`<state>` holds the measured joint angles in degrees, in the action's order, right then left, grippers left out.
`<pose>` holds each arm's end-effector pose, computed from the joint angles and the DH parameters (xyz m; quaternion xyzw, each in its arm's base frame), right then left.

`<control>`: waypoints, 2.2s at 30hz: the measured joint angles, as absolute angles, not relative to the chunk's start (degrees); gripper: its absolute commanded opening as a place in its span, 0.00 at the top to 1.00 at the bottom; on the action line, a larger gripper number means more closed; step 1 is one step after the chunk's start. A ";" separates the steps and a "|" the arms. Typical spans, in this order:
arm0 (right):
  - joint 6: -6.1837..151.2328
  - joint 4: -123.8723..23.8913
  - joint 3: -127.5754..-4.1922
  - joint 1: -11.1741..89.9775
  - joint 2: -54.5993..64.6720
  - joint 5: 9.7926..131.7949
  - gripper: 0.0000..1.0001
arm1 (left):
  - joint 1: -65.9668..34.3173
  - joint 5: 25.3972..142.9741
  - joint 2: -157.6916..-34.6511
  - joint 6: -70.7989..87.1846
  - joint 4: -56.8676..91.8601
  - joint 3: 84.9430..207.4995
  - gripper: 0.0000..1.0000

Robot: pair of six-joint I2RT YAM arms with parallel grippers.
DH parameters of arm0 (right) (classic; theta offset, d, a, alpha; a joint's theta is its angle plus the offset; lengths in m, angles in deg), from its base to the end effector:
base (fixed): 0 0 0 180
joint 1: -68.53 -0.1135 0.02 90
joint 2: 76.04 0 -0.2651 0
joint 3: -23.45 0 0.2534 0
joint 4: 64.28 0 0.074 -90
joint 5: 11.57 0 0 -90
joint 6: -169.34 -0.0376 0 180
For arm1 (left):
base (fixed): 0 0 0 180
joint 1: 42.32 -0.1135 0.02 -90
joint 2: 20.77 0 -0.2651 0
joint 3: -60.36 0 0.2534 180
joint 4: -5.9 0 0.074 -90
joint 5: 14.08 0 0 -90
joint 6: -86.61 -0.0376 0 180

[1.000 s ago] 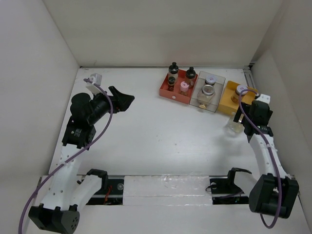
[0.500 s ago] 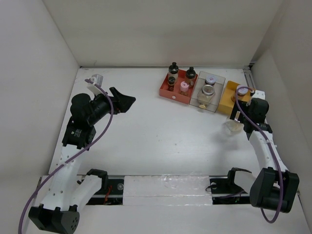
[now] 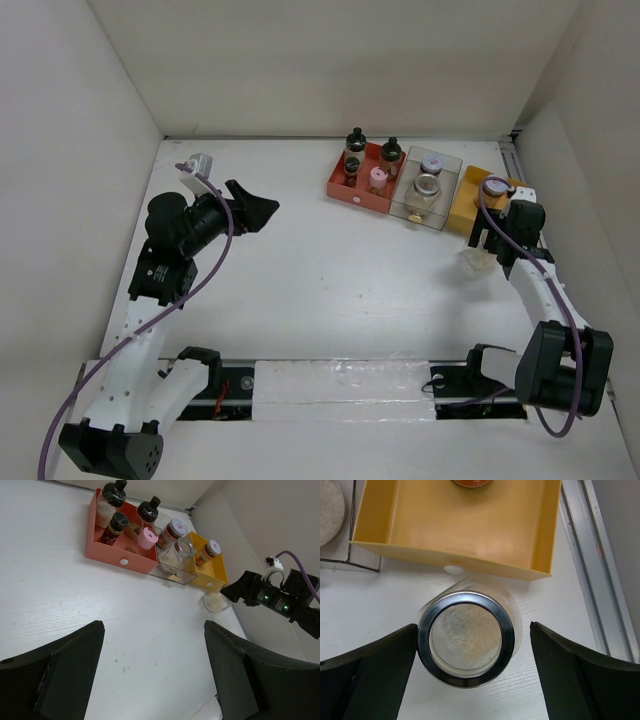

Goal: Organize the condiment bottles

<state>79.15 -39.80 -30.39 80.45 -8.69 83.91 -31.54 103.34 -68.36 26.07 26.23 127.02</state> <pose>0.2459 -0.0556 0.2304 0.1155 0.8905 -0.0875 0.4313 0.1815 -0.0522 0.3897 0.0508 0.7122 -0.3928 0.5796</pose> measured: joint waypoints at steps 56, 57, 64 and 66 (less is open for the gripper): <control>70.91 -46.75 -49.30 82.53 -0.12 82.62 0.38 | -31.54 102.43 -66.00 26.07 25.80 126.91 0.23; 70.83 -47.03 -49.25 82.75 0.27 82.73 0.38 | -31.54 102.43 -66.00 26.07 25.80 126.91 0.23; 69.38 -49.07 -48.47 83.14 2.87 83.63 0.38 | -31.54 102.45 -66.00 26.09 25.80 126.91 0.23; 68.97 -49.59 -48.25 83.14 3.57 84.02 0.38 | -31.54 102.45 -66.00 26.07 25.80 126.91 0.23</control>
<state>68.97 -49.59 -48.25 83.14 3.57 84.02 -31.54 102.45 -66.00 26.07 25.80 126.91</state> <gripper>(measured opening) 0.748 0.768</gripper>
